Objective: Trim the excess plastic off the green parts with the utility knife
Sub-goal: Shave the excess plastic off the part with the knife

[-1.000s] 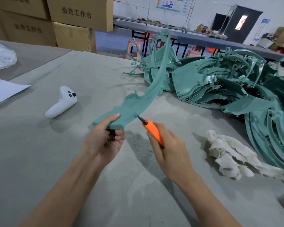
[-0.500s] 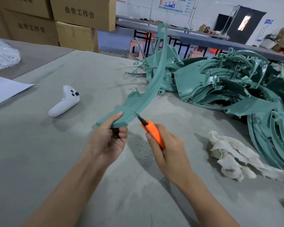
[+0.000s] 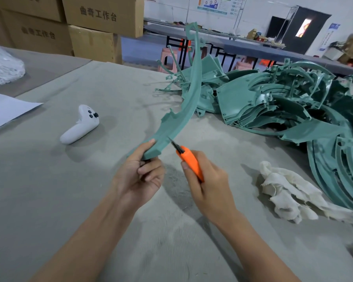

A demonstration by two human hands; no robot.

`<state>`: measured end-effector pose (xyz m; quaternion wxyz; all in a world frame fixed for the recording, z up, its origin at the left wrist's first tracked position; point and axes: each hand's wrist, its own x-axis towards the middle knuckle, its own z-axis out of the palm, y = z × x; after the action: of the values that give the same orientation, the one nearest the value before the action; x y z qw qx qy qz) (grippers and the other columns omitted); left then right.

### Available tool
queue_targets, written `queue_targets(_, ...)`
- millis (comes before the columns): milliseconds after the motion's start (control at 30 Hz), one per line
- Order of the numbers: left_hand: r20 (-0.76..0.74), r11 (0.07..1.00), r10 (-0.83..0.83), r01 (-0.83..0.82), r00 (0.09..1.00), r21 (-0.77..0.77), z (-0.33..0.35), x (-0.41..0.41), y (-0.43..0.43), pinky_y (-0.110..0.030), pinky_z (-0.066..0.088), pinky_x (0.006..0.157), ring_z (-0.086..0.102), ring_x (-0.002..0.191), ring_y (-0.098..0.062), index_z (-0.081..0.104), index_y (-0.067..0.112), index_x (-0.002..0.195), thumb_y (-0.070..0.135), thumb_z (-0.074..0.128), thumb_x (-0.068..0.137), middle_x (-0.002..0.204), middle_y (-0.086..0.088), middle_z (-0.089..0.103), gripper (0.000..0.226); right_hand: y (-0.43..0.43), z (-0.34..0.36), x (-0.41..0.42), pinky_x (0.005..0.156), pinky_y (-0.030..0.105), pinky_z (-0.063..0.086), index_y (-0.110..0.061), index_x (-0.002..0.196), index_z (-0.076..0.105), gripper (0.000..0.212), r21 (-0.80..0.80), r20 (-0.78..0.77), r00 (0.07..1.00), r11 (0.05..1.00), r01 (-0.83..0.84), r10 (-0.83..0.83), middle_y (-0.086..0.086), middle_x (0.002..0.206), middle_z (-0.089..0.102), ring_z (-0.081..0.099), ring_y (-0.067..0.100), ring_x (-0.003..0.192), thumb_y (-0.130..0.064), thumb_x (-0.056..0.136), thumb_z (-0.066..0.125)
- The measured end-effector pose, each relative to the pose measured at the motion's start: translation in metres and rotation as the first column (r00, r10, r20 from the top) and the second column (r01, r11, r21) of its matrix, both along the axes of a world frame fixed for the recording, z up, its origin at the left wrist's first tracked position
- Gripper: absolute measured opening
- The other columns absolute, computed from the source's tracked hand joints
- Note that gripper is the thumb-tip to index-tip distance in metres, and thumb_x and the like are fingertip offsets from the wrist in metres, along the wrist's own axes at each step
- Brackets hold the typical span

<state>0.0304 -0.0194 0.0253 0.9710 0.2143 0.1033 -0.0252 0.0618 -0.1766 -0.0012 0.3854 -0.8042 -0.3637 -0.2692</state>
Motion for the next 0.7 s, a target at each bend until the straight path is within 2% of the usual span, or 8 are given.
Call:
queue_targets(67,-0.002,1.000,-0.014,0.014,1.000,0.008,0.000,-0.001,-0.002,-0.013,0.016,0.031,0.029,0.024,-0.007,0.049,0.015,0.074,0.018,0.060,0.076,0.039,0.009,0.032,0.012,-0.002,0.003,0.005,0.048,0.019,0.032,-0.007,0.109,0.060,0.026,0.036,-0.018,1.000,0.999,0.014,-0.013,-0.013,0.066,0.041,0.037,0.005,0.050,-0.027,0.099,0.047)
queue_targets(167,-0.022,0.998,-0.065,0.065,0.998,0.004,-0.001,-0.002,-0.006,-0.013,0.016,0.031,0.030,0.023,-0.006,0.051,0.012,0.077,0.016,0.063,0.072,0.040,0.009,0.037,0.013,-0.009,0.009,0.017,0.043,0.016,0.028,-0.016,0.097,0.053,0.021,0.093,-0.072,0.993,0.991,0.098,-0.091,-0.013,0.060,0.038,0.039,0.008,0.045,-0.034,0.100,0.041)
queue_targets(300,-0.046,0.992,-0.124,0.122,0.991,-0.045,-0.005,-0.002,-0.012,-0.014,0.017,0.029,0.030,0.022,-0.005,0.052,0.010,0.076,0.013,0.066,0.068,0.043,0.008,0.039,0.017,-0.018,0.013,0.025,0.040,0.018,0.027,-0.020,0.086,0.045,0.017,0.164,-0.081,0.983,0.970,0.178,-0.167,-0.009,0.057,0.037,0.038,0.010,0.045,-0.026,0.102,0.046)
queue_targets(400,-0.043,0.992,-0.108,0.105,0.993,-0.064,-0.006,0.000,-0.011,-0.013,0.017,0.030,0.030,0.023,-0.005,0.052,0.010,0.078,0.013,0.066,0.069,0.042,0.008,0.037,0.017,-0.014,0.008,0.019,0.041,0.017,0.029,-0.017,0.093,0.051,0.017,0.130,-0.052,0.990,0.982,0.140,-0.135,-0.011,0.059,0.038,0.037,0.008,0.043,-0.028,0.102,0.043)
queue_targets(533,-0.030,0.992,-0.072,0.068,0.997,-0.105,-0.006,0.002,-0.002,-0.013,0.019,0.029,0.031,0.023,-0.006,0.052,0.011,0.077,0.017,0.059,0.077,0.042,0.009,0.042,0.009,-0.001,0.002,0.001,0.045,0.029,0.038,-0.005,0.111,0.060,0.027,-0.019,0.050,0.997,0.998,0.067,-0.066,-0.013,0.071,0.041,0.041,0.007,0.052,-0.026,0.099,0.048)
queue_targets(633,-0.031,0.994,-0.055,0.052,0.998,-0.096,-0.005,0.002,0.001,-0.014,0.020,0.028,0.031,0.024,-0.006,0.051,0.013,0.076,0.018,0.059,0.077,0.043,0.009,0.042,0.010,0.002,0.003,-0.005,0.046,0.027,0.038,-0.005,0.113,0.062,0.028,-0.038,0.091,0.995,0.999,0.037,-0.034,-0.016,0.079,0.039,0.043,0.009,0.056,-0.025,0.099,0.050)
queue_targets(700,-0.030,0.996,-0.053,0.051,0.998,-0.076,-0.003,0.001,0.000,-0.013,0.019,0.029,0.030,0.024,-0.006,0.051,0.013,0.076,0.018,0.061,0.076,0.042,0.010,0.039,0.011,0.000,0.005,-0.001,0.045,0.025,0.036,-0.004,0.111,0.062,0.028,-0.014,0.059,0.997,0.999,0.043,-0.042,-0.015,0.073,0.041,0.041,0.008,0.052,-0.026,0.099,0.048)
